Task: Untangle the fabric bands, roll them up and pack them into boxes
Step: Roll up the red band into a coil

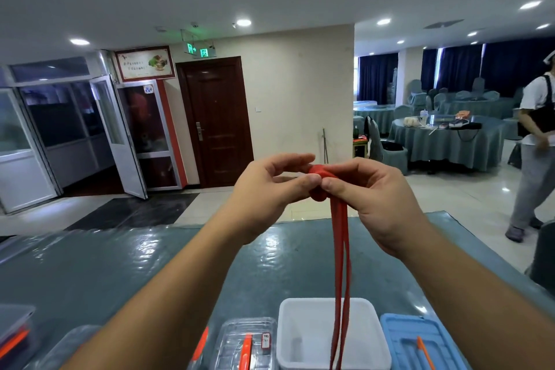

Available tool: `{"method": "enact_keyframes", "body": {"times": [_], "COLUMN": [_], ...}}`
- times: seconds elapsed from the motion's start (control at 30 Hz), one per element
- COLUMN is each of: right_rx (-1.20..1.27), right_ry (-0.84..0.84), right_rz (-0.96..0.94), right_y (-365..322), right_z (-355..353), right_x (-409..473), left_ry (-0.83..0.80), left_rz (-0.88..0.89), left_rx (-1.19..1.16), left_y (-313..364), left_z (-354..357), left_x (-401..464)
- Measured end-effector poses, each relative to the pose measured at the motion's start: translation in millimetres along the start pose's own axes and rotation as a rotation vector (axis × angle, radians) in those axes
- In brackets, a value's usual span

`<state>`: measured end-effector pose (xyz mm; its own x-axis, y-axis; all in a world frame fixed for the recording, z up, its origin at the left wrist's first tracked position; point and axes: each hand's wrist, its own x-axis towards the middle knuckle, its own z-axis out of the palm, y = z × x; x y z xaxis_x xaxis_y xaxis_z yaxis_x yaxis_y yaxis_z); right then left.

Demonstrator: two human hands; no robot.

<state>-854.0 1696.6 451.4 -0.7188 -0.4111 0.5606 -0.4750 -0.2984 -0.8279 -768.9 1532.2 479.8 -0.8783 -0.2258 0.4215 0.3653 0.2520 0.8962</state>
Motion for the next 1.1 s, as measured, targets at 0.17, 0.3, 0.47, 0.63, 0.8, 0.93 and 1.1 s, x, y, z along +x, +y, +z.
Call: {"method": "enact_keyframes", "body": {"times": [0.17, 0.3, 0.47, 0.63, 0.8, 0.93, 1.1], "right_rx": [0.002, -0.106, -0.265, -0.173, -0.048, -0.243, -0.286], "right_ry": [-0.03, -0.018, -0.232, -0.13, -0.015, -0.162, -0.206], "right_rz": [0.026, -0.025, -0.02, 0.018, -0.072, -0.037, -0.001], "right_y": [11, 19, 14, 13, 12, 5, 6], "right_z": [4, 2, -12, -14, -10, -24, -24], "right_x": [2, 3, 6, 10, 8, 15, 16], "left_ry": [0.076, 0.092, -0.113, -0.109, -0.09, -0.143, -0.154], "left_rz": [-0.079, -0.108, -0.104, -0.072, -0.115, -0.196, -0.141], "left_rx": [-0.23, -0.332, 0.116, 0.096, -0.3, -0.171, 0.085], "left_y": [-8, -21, -21, -15, -19, -21, -18], "left_z": [4, 10, -6, -12, 0, -7, -14], "left_x": [2, 3, 11, 18, 15, 17, 22]}}
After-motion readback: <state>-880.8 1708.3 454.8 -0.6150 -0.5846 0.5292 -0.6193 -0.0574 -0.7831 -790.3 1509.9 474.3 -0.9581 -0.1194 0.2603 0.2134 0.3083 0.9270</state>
